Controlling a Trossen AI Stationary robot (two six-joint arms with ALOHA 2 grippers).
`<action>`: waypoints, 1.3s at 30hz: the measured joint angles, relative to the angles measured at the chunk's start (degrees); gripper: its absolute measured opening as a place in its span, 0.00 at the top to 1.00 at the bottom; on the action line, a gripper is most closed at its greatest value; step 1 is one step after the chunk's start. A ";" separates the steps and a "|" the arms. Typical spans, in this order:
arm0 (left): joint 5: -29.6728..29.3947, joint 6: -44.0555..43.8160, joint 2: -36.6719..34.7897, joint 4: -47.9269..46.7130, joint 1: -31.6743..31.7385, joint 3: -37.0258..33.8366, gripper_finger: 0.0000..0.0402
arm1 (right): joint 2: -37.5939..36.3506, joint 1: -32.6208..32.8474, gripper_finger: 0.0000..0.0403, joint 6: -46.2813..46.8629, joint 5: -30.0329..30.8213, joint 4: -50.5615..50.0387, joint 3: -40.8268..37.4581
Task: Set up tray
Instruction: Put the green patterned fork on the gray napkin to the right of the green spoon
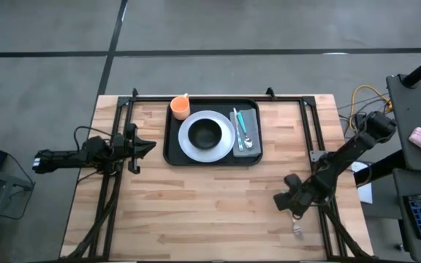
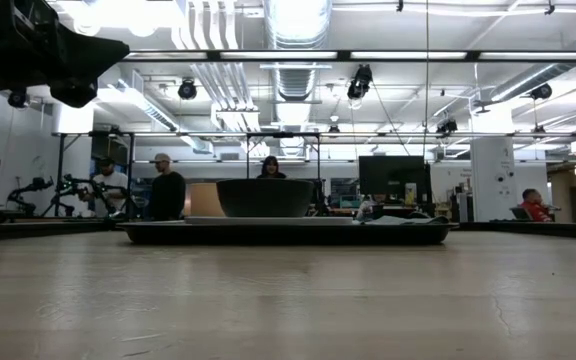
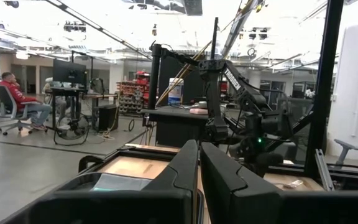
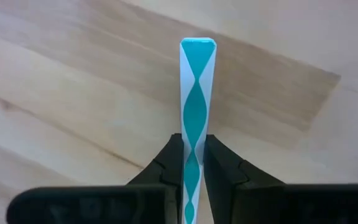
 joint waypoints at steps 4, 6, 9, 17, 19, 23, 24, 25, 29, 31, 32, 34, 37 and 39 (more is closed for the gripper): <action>0.00 -0.02 0.00 0.03 0.00 0.00 1.00 | -1.82 -2.11 0.93 -0.29 1.69 1.01 0.05; 0.00 0.00 0.00 0.07 0.00 0.00 1.00 | -2.48 -4.04 0.93 -2.18 2.22 1.85 0.10; 0.01 0.00 0.00 0.07 0.00 0.00 1.00 | -2.96 -7.44 0.93 -6.03 1.94 2.57 0.49; 0.02 -0.02 0.00 0.08 0.00 0.00 1.00 | -3.06 -19.26 0.93 -17.46 1.90 2.69 4.43; 0.02 -0.01 0.00 0.06 0.00 0.00 1.00 | -3.07 -22.71 0.93 -19.83 1.90 2.65 5.14; 0.02 0.00 0.00 0.06 0.00 0.00 1.00 | -3.10 -30.59 0.93 -26.81 1.18 2.55 6.93; 0.02 0.00 0.00 0.08 0.00 0.00 1.00 | -3.10 -32.80 0.93 -29.19 1.19 2.54 7.54; 0.02 -0.01 0.00 0.07 0.00 0.00 1.00 | -3.10 -35.17 0.93 -31.55 1.18 2.54 8.24; 0.02 0.00 0.00 0.07 0.00 0.00 1.00 | -3.12 -45.35 0.93 -41.73 0.46 2.57 11.27; 0.02 -0.01 0.00 0.07 0.00 0.00 1.00 | -3.12 -50.88 0.93 -47.09 -0.60 2.59 12.55; 0.02 0.00 0.00 0.08 0.00 0.00 1.00 | -3.03 -53.67 0.93 -49.22 -1.05 2.58 13.09; 0.02 -0.02 0.00 0.06 0.00 0.00 1.00 | -2.59 -59.17 0.93 -53.34 -2.47 2.55 14.03; 0.02 0.00 0.00 0.07 0.00 0.00 1.00 | -1.22 -66.70 0.93 -59.12 -5.72 2.55 15.60; 0.02 -0.01 0.00 0.06 0.00 0.00 1.00 | 0.38 -70.90 0.93 -62.50 -8.48 2.50 16.97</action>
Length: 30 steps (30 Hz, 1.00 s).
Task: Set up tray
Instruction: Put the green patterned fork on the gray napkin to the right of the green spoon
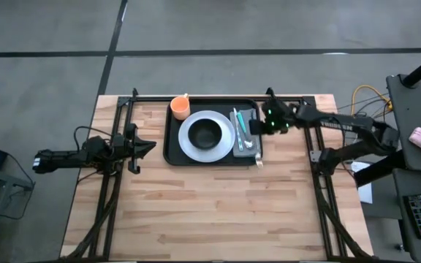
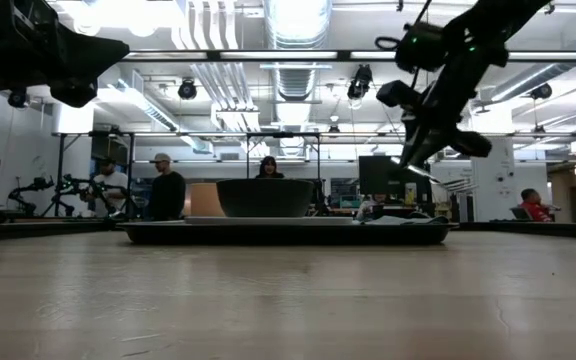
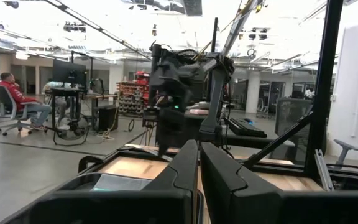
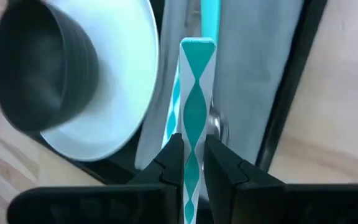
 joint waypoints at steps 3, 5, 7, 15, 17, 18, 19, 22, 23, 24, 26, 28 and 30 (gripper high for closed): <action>0.00 0.01 0.00 0.00 0.00 0.00 1.00 | 3.45 -4.57 0.93 -4.69 -3.23 -0.08 3.05; 0.00 0.00 0.00 0.02 0.00 0.00 1.00 | 6.44 -6.97 0.93 -7.71 -4.54 -0.61 5.61; 0.00 0.01 0.00 0.00 -0.02 0.00 1.00 | 9.93 -8.96 0.93 -10.35 -5.95 -1.57 8.82; 0.00 0.00 0.00 0.00 0.00 0.00 1.00 | 25.84 -14.11 0.93 -19.93 -6.84 -15.28 23.94; 0.00 0.01 0.00 0.01 -0.01 0.00 1.00 | 29.16 -14.65 0.93 -20.84 -6.85 -17.36 26.95; -0.02 0.01 0.00 0.00 0.00 0.00 1.00 | 30.70 -14.77 0.93 -20.95 -6.85 -17.99 28.37; -0.02 0.00 0.00 0.00 0.00 0.00 1.00 | 32.03 -14.86 0.93 -20.93 -6.87 -18.27 29.56; -0.15 0.01 0.00 0.00 0.00 0.00 1.00 | 35.46 -14.86 0.93 -20.88 -7.34 -18.33 32.50; -0.15 0.01 0.00 0.01 0.00 0.00 1.00 | 36.44 -14.83 0.93 -20.73 -7.51 -18.49 33.16; -0.16 0.00 0.00 0.03 0.00 0.00 1.00 | 37.32 -14.79 0.93 -20.32 -7.66 -18.74 33.76; -0.17 0.00 0.00 0.21 0.00 0.00 1.00 | 38.96 -14.78 0.93 -19.81 -7.94 -19.79 34.69; -0.20 0.01 0.00 0.35 0.00 0.00 1.00 | 40.30 -14.79 0.93 -19.77 -7.96 -21.42 35.20; -0.20 0.01 0.00 0.30 -0.02 0.00 1.00 | 41.32 -14.86 0.93 -19.62 -7.97 -23.11 35.56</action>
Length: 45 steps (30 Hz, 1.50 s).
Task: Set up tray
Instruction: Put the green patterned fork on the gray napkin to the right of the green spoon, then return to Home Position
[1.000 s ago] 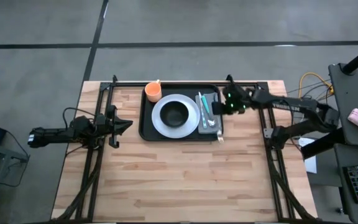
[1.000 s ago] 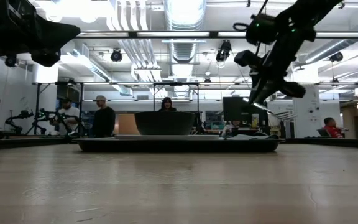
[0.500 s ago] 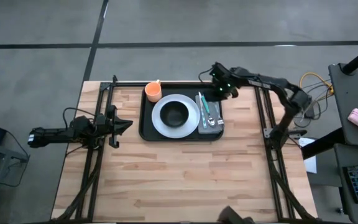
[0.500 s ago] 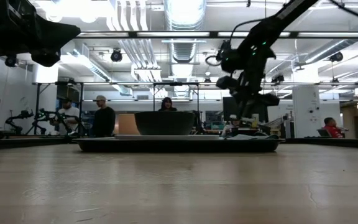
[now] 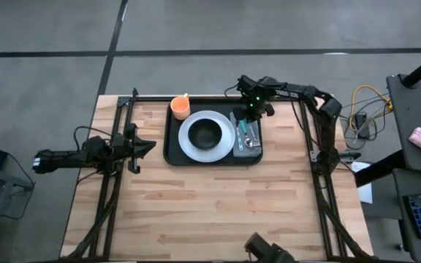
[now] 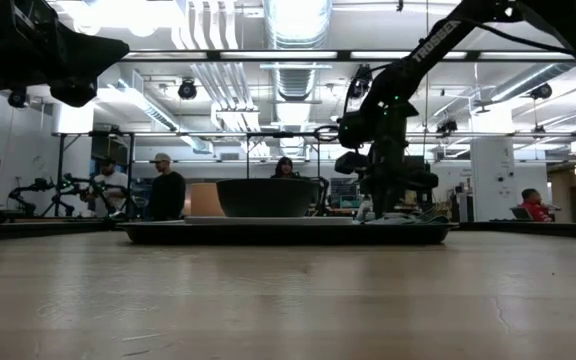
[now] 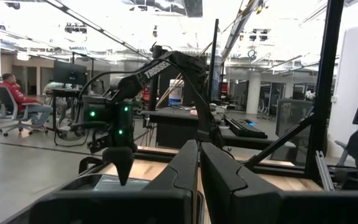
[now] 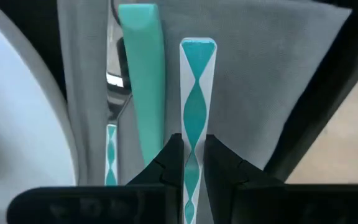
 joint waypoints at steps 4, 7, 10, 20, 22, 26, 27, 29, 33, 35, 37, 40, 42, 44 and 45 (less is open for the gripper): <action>0.00 0.00 0.00 -0.02 0.00 0.00 1.00 | 0.76 0.02 0.93 0.24 -0.58 -0.25 0.01; -0.02 0.00 0.00 0.01 0.02 0.00 1.00 | 0.63 0.11 0.91 0.73 1.69 -0.20 -0.03; 0.00 0.00 0.00 0.01 0.01 0.00 1.00 | 0.31 0.07 0.86 0.61 2.56 -0.27 0.09; -0.02 0.00 0.00 -0.06 0.02 0.00 1.00 | -0.68 0.61 0.61 -1.64 2.70 -0.23 0.25; -0.02 0.00 0.00 -0.06 0.01 0.00 1.00 | -2.48 1.63 0.58 -5.32 2.87 1.39 0.25; -0.02 0.00 0.00 -0.08 0.02 0.00 1.00 | -9.01 6.02 0.56 -9.59 6.01 4.60 0.24; -0.02 0.00 0.00 -0.06 0.02 0.00 1.00 | -11.06 7.54 0.57 -10.39 7.65 5.59 0.09; -0.02 0.00 0.00 -0.06 0.02 0.00 1.00 | -15.46 11.36 0.58 -12.28 10.54 8.81 -0.59; -0.04 0.00 0.00 -0.04 0.02 0.00 1.00 | -23.95 20.71 0.62 -20.35 12.35 20.18 -5.44; -0.04 0.00 0.00 0.01 0.02 0.00 1.00 | -27.94 25.58 0.64 -24.19 12.57 26.90 -9.88; -0.04 0.00 0.00 0.06 0.02 0.00 1.00 | -32.05 29.61 0.67 -24.73 12.96 33.40 -15.03; -0.09 0.00 0.00 0.07 0.02 0.00 1.00 | -38.61 33.92 0.76 -20.81 13.17 42.33 -23.47; -0.11 0.00 0.00 0.07 0.02 0.00 1.00 | -43.06 36.66 0.84 -19.18 13.49 47.35 -29.20; -0.11 0.00 0.00 0.08 0.02 0.00 1.00 | -47.82 39.16 0.92 -19.16 13.44 50.93 -34.60; -0.13 0.00 0.00 0.06 0.02 0.00 1.00 | -50.34 40.27 0.95 -19.35 13.27 51.91 -37.07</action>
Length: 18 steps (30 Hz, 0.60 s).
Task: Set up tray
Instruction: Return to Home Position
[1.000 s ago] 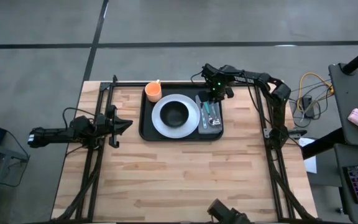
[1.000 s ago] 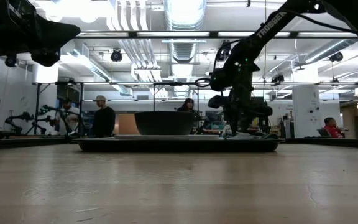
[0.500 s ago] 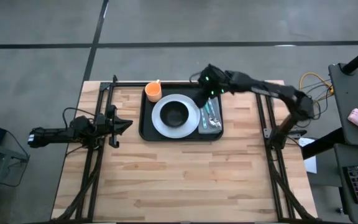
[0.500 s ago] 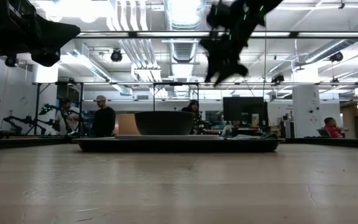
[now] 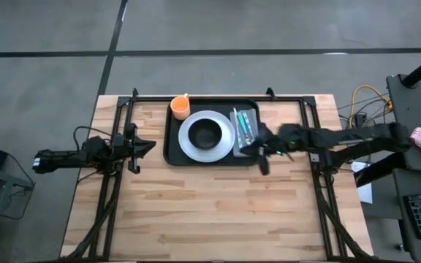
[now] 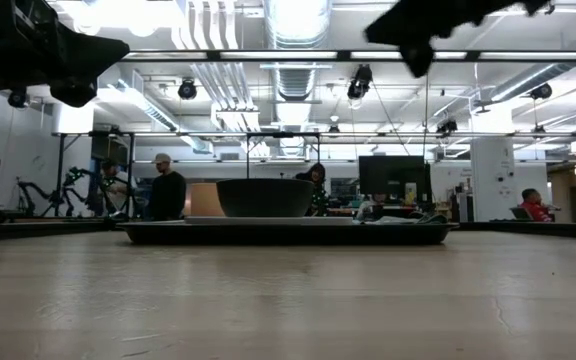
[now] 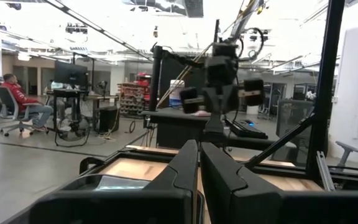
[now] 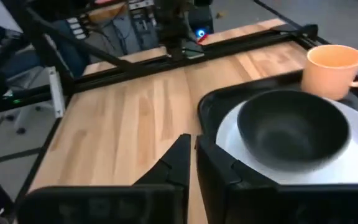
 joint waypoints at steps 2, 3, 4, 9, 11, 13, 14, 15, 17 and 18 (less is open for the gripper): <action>-0.80 0.19 0.00 -0.04 0.00 0.00 1.00 | -5.23 1.72 0.97 0.12 1.02 0.32 -4.41; -1.24 0.84 0.00 -0.08 0.00 0.00 1.00 | -8.12 2.51 0.97 0.59 2.29 0.01 -6.54; -1.43 1.99 0.00 -0.09 0.00 0.00 1.00 | -10.85 3.15 0.98 1.04 3.30 -0.28 -8.71; -1.42 5.66 0.00 -0.12 0.00 0.00 1.00 | -25.64 4.39 0.98 1.57 4.27 -0.28 -18.24; -1.44 4.78 0.00 -0.14 0.00 0.00 1.00 | -31.16 4.28 0.98 1.39 4.55 -1.08 -21.80; -1.42 4.39 0.00 -0.10 0.00 0.00 1.00 | -36.66 4.36 0.98 0.98 4.13 -2.85 -25.13; -1.42 4.37 0.00 -0.07 0.00 0.00 1.00 | -39.18 4.39 0.98 1.01 3.86 -2.98 -26.66; -1.42 4.35 0.00 0.01 0.00 0.00 1.00 | -41.68 4.35 0.98 1.12 3.91 -2.81 -28.10; -1.41 4.30 0.00 -0.03 0.00 0.00 1.00 | -46.76 4.30 0.98 0.67 4.21 -3.35 -31.01; -1.40 3.82 0.00 -0.17 0.00 0.00 1.00 | -49.16 4.33 0.98 -0.13 4.09 -3.76 -32.28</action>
